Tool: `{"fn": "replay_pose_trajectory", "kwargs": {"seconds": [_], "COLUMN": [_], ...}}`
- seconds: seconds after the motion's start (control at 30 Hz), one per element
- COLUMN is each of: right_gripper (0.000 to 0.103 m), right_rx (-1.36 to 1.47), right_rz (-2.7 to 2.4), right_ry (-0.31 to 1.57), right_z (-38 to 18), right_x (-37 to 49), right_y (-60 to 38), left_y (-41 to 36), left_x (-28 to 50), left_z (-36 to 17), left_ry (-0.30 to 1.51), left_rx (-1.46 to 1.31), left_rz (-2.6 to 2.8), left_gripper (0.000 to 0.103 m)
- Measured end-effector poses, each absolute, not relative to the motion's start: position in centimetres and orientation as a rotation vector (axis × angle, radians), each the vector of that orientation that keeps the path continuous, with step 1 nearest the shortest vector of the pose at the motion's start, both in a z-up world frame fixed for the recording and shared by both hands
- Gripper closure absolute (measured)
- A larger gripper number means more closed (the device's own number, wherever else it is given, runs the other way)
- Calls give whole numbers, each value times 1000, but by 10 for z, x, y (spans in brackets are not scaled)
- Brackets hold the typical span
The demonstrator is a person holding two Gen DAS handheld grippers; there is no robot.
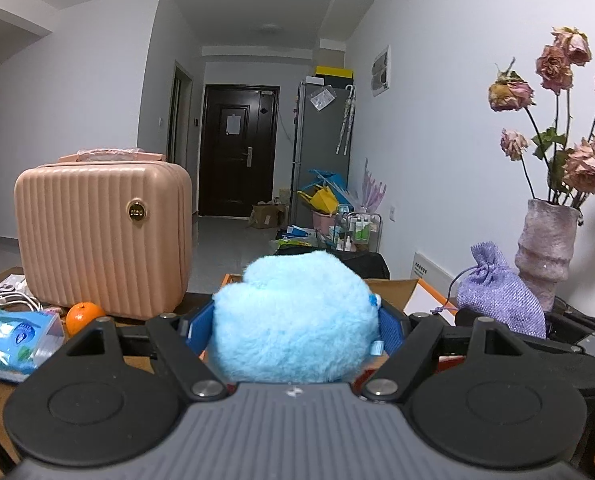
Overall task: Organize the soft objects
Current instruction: 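Carry the blue plush in the left tool and purple bag in the right tool to the box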
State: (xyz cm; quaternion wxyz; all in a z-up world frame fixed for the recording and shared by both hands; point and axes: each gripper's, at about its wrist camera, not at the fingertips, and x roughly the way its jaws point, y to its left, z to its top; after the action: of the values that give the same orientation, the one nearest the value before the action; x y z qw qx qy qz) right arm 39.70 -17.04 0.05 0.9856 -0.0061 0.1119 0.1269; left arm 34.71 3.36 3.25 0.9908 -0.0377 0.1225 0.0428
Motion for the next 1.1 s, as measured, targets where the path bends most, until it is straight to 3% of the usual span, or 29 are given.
{"fn": "replay_pose_trajectory", "kwargs": {"seconds": [1.1], "right_gripper": [63], "right_rx": [-36], "right_rz": [243], "right_ry": [321], "right_z": [-6], "right_x": [496], "right_y": [-138], "left_y": [48], "left_x": [464], "left_z": [24], "left_ry": [316], "left_rx": [-73], "left_rz": [133], "left_gripper": [23]}}
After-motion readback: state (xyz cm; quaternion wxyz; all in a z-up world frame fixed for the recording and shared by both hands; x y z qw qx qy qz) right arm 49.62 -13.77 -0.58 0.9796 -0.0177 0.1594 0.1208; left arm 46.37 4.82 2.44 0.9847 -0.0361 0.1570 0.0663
